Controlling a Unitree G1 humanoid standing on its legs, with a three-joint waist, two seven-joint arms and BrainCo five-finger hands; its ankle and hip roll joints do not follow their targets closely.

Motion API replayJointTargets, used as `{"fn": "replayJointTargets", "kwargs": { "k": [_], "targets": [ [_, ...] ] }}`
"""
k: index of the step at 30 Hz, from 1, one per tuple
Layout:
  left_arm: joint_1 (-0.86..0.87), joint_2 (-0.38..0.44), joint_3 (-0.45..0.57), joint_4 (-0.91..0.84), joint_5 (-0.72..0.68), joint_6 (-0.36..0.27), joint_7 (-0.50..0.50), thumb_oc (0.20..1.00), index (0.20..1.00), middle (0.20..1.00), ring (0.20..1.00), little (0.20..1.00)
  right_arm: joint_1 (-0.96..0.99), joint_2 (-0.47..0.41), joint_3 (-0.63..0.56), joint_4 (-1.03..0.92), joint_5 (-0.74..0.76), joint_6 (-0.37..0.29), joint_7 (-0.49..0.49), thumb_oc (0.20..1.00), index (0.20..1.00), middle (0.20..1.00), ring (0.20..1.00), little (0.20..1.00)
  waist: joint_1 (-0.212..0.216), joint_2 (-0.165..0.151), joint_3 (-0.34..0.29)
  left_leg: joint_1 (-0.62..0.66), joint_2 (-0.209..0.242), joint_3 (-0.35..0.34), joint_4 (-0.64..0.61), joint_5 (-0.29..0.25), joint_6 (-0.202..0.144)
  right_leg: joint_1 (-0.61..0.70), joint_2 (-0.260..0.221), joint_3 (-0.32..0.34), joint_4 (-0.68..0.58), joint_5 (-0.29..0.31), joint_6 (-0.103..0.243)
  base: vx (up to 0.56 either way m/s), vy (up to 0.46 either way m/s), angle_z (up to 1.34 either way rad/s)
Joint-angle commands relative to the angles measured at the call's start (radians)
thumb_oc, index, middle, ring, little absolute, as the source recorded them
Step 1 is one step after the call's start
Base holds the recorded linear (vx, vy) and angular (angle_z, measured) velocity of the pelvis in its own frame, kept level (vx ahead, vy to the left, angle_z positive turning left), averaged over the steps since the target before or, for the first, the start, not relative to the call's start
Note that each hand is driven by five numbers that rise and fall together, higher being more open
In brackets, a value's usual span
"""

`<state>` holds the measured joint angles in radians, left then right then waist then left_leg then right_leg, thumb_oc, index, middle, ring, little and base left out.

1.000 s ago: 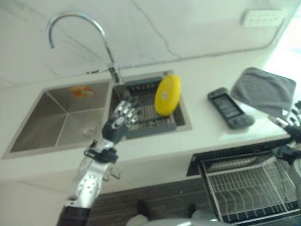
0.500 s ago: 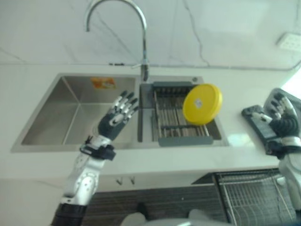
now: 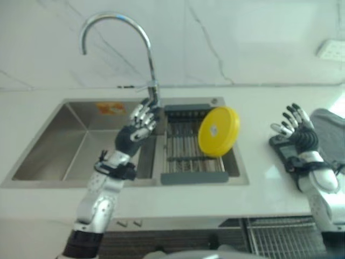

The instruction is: Place the dishes in the dishwasher.

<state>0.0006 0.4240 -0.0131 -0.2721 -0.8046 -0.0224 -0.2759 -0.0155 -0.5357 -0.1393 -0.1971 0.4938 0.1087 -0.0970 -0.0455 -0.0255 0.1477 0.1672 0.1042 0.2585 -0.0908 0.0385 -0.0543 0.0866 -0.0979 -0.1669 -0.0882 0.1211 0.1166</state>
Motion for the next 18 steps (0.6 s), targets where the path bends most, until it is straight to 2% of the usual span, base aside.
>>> {"fn": "replayJointTargets", "kwargs": {
  "k": [1,8,18],
  "targets": [
    [-0.025,0.018,0.020,-0.027,0.010,-0.066,-0.007,1.000,1.000,1.000,1.000,1.000,-0.094,-0.031,-0.042,0.011,0.029,-0.027,0.020,1.000,1.000,1.000,1.000,1.000,0.008,-0.005,-0.030,-0.006,-0.025,-0.047,0.004,-0.062,0.013,0.043,-0.011,-0.021,0.001,-0.058,0.012,0.00,0.000,0.00],
    [-0.040,0.015,-0.006,-0.010,0.020,-0.075,-0.011,1.000,1.000,1.000,1.000,1.000,-0.140,-0.019,-0.002,0.079,0.062,-0.026,0.019,1.000,1.000,1.000,1.000,1.000,0.024,-0.005,-0.035,0.002,-0.022,-0.057,0.004,-0.066,0.008,0.057,-0.011,-0.038,0.001,-0.067,0.009,0.00,-0.016,0.04],
    [-0.060,0.012,-0.018,0.014,0.031,-0.072,-0.023,1.000,1.000,1.000,1.000,1.000,-0.181,0.016,0.048,0.176,0.137,0.005,0.073,1.000,1.000,1.000,1.000,1.000,0.043,-0.004,-0.042,0.009,-0.025,-0.070,0.004,-0.068,0.009,0.071,-0.014,-0.058,0.001,-0.073,0.004,-0.01,-0.006,0.04]
  ]
}}
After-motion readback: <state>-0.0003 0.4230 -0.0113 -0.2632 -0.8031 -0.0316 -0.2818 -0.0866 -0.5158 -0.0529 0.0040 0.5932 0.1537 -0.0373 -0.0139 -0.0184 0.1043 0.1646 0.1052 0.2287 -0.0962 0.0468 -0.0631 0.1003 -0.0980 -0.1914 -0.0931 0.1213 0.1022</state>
